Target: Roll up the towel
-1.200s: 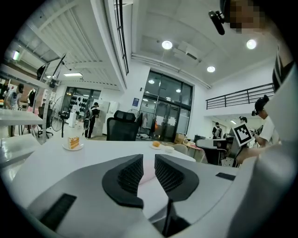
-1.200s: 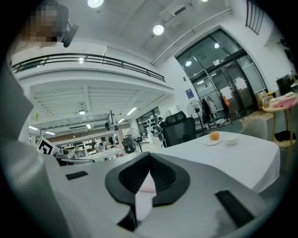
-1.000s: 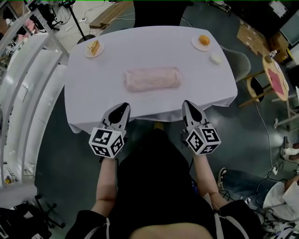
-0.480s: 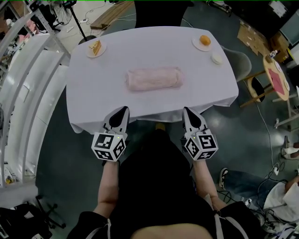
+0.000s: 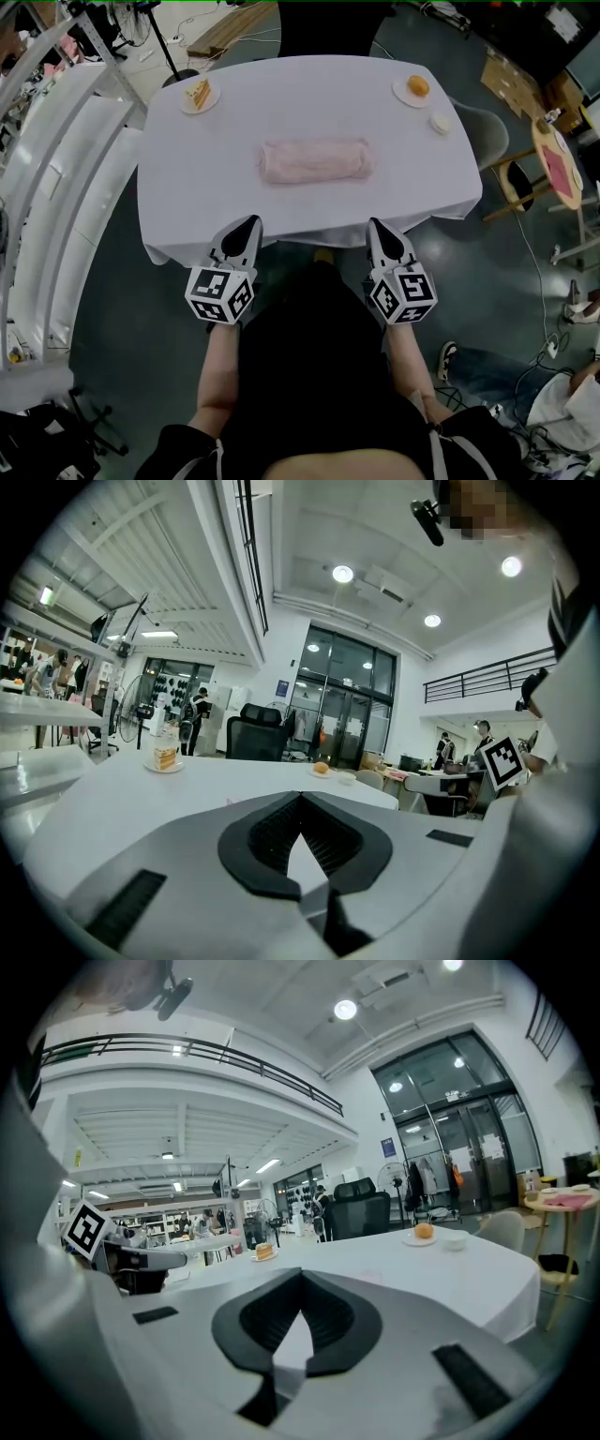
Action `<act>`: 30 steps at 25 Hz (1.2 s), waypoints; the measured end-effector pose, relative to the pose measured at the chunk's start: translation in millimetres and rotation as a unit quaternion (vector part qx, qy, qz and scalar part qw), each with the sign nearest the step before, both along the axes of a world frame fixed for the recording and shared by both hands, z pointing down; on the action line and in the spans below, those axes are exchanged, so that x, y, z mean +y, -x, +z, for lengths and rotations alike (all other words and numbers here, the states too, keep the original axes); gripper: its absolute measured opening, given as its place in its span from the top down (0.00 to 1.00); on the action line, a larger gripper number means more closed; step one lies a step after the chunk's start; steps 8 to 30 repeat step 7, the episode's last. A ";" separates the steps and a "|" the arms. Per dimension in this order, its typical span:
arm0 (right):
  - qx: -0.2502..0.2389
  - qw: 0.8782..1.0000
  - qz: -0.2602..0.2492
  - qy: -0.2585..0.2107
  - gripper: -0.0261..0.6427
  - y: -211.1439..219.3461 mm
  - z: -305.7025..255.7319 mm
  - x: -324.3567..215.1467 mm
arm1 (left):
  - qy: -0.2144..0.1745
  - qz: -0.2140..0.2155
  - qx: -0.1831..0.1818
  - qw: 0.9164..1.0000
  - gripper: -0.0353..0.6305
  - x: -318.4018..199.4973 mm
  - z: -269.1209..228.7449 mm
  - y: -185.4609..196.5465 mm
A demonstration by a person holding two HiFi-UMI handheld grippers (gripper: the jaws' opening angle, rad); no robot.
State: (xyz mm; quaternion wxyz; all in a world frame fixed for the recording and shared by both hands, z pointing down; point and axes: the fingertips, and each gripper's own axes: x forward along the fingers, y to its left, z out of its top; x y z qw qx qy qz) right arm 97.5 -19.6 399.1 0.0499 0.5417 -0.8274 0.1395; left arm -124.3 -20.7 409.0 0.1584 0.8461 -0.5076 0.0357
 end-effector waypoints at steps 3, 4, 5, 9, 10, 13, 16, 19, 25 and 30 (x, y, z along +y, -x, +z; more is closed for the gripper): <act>0.000 1.000 -0.001 0.000 0.96 2.4 0.2 0.0 | 0.002 -0.003 0.001 1.000 0.94 0.9 2.2 3.9; 0.000 1.000 -0.001 0.000 0.96 3.3 0.1 -0.2 | 0.003 -0.004 0.002 1.000 0.94 0.7 2.7 5.4; 0.000 1.000 -0.002 0.000 0.96 4.4 0.2 -0.6 | 0.003 -0.005 0.002 1.000 0.94 0.3 3.1 6.8; 0.002 1.000 -0.003 0.001 0.96 6.8 0.8 -1.5 | 0.004 -0.007 0.003 1.000 0.94 -0.7 3.9 9.8; 0.002 1.000 -0.003 0.001 0.96 6.8 0.8 -1.5 | 0.004 -0.007 0.003 1.000 0.94 -0.7 3.9 9.8; 0.002 1.000 -0.003 0.001 0.96 6.8 0.8 -1.5 | 0.004 -0.007 0.003 1.000 0.94 -0.7 3.9 9.8; 0.002 1.000 -0.003 0.001 0.96 6.8 0.8 -1.5 | 0.004 -0.007 0.003 1.000 0.94 -0.7 3.9 9.8; 0.002 1.000 -0.003 0.001 0.96 6.8 0.8 -1.5 | 0.004 -0.007 0.003 1.000 0.94 -0.7 3.9 9.8; 0.002 1.000 -0.003 0.001 0.96 6.8 0.8 -1.5 | 0.004 -0.007 0.003 1.000 0.94 -0.7 3.9 9.8; 0.002 1.000 -0.003 0.001 0.96 6.8 0.8 -1.5 | 0.004 -0.007 0.003 1.000 0.94 -0.7 3.9 9.8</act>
